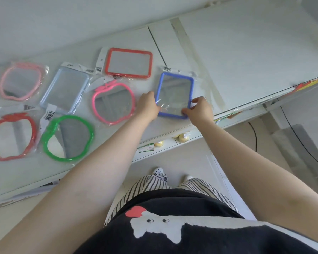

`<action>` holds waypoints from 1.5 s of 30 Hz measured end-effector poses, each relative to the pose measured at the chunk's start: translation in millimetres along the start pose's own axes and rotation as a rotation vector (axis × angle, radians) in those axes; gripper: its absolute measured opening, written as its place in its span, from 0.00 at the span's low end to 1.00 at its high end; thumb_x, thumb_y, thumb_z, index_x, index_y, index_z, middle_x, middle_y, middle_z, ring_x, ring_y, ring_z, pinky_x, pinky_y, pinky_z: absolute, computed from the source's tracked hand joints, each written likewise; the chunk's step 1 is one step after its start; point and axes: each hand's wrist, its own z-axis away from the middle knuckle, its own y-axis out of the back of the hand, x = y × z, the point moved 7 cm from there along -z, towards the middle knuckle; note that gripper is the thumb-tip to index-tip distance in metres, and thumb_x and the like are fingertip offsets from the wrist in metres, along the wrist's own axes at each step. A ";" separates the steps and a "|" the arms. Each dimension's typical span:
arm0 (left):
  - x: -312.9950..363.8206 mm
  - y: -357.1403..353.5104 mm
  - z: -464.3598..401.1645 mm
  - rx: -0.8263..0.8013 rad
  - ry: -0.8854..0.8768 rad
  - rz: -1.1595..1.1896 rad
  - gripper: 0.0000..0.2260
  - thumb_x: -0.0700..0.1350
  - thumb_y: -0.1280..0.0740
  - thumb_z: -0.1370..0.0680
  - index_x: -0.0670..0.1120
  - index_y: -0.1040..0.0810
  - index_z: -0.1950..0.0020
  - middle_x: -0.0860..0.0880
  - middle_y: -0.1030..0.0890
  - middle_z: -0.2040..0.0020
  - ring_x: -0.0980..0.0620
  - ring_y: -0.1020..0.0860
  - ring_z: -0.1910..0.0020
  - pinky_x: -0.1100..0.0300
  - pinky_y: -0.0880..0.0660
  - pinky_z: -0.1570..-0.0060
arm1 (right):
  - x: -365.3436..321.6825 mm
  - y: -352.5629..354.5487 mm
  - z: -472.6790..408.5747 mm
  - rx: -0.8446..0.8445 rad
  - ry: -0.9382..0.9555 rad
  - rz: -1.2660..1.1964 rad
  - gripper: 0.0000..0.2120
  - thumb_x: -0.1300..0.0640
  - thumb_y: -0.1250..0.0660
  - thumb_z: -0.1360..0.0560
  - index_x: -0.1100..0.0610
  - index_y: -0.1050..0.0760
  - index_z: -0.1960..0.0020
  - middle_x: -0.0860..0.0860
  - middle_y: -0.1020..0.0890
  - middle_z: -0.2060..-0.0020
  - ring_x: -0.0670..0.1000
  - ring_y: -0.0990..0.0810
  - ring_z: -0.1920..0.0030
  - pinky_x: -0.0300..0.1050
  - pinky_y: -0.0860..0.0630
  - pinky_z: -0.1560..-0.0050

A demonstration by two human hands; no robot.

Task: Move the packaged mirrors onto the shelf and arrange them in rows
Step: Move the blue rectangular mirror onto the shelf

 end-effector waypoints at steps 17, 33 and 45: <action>137.7 -61.3 27.4 -0.257 0.184 0.813 0.10 0.33 0.31 0.26 0.47 0.26 0.58 0.49 0.21 0.61 0.55 0.22 0.63 0.68 0.22 0.70 | 61.0 152.7 -19.9 -0.040 -0.030 -0.600 0.08 0.59 0.28 0.27 0.55 0.26 0.62 0.52 0.26 0.70 0.49 0.28 0.74 0.37 0.21 0.72; 369.5 -208.8 50.1 -0.125 0.103 0.840 0.11 0.31 0.29 0.29 0.43 0.24 0.51 0.48 0.21 0.61 0.52 0.21 0.63 0.60 0.20 0.57 | 217.4 373.3 -87.0 0.069 -0.085 -0.719 0.20 0.61 0.24 0.31 0.65 0.23 0.41 0.55 0.19 0.58 0.46 0.19 0.74 0.35 0.20 0.68; 468.9 -249.7 -43.4 -0.157 0.051 0.837 0.12 0.33 0.28 0.30 0.43 0.24 0.49 0.48 0.21 0.60 0.52 0.21 0.62 0.63 0.21 0.62 | 224.2 457.0 -176.1 0.146 -0.101 -0.655 0.08 0.63 0.27 0.29 0.58 0.25 0.63 0.52 0.23 0.68 0.49 0.22 0.71 0.42 0.18 0.57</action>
